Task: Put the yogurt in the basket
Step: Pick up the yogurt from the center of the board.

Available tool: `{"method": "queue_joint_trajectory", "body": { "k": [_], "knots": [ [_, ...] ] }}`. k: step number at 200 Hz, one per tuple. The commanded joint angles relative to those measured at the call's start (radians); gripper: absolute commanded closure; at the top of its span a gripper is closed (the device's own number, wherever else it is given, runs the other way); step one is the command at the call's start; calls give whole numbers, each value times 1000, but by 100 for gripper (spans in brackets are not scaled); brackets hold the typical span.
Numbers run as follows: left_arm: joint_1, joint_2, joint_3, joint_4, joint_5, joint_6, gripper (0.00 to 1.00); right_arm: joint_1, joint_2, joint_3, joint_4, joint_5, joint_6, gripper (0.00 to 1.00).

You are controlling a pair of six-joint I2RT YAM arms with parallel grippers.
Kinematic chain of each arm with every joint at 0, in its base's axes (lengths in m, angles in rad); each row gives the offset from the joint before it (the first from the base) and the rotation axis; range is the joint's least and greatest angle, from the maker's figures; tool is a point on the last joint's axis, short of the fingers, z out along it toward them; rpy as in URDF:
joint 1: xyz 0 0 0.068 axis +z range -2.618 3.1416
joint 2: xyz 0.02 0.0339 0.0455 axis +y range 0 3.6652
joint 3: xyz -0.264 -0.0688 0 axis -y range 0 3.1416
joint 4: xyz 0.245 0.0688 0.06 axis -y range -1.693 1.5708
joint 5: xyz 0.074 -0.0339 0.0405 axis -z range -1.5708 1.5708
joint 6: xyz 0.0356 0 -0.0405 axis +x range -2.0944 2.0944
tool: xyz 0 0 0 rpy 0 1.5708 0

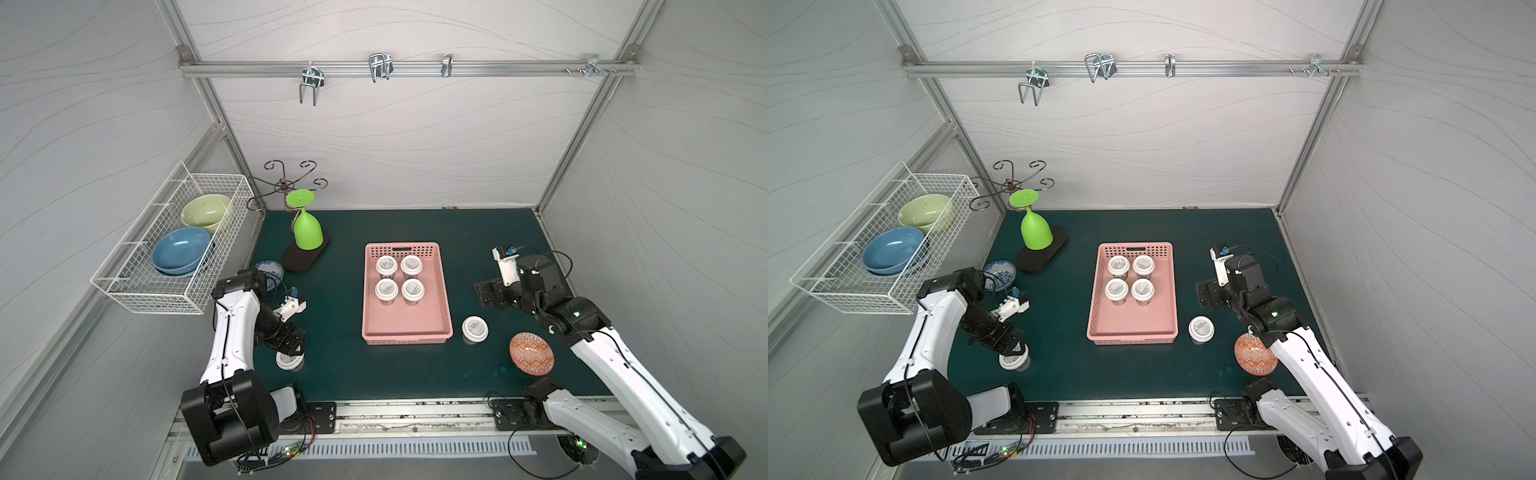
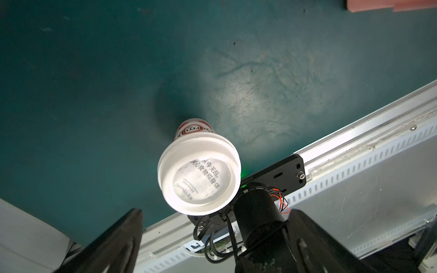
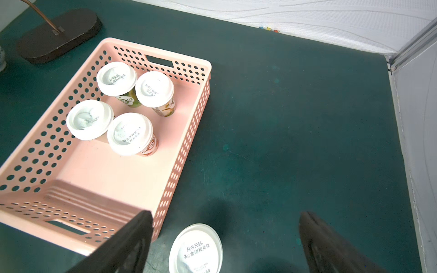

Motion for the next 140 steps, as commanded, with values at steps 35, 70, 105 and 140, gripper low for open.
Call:
{"method": "queue_joint_trajectory", "body": {
  "k": [35, 70, 105, 140],
  "knots": [
    [6, 45, -28, 10, -33, 54, 2, 27, -55, -35, 60, 89, -51, 1],
    [7, 82, -36, 49, -47, 44, 1, 47, -88, -64, 82, 113, -69, 1],
    [9, 122, -58, 72, -47, 44, 1, 58, -100, -77, 94, 124, -76, 1],
    [9, 152, -68, 76, -35, 47, 2, 72, -107, -89, 106, 136, -81, 1]
  ]
}}
